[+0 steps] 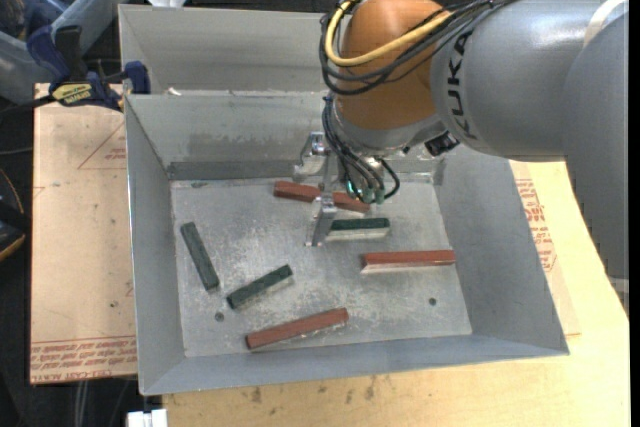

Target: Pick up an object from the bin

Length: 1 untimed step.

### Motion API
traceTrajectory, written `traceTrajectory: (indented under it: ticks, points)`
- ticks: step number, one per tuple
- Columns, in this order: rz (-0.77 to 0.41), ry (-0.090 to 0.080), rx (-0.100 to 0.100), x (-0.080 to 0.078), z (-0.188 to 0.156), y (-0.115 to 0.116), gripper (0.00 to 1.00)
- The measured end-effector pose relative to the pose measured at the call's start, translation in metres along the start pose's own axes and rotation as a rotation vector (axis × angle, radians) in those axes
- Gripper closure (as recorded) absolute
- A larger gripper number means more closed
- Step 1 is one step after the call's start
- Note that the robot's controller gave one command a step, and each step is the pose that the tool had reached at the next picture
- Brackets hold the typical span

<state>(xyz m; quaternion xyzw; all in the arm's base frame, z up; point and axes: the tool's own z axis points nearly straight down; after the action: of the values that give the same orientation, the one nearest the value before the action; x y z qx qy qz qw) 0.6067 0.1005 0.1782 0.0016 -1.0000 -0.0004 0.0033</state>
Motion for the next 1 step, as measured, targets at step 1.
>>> traceTrajectory:
  ticks: [1]
  points:
    - [0.002,-0.008,-0.001,-0.0017,-0.0048,-0.0004,0.0]
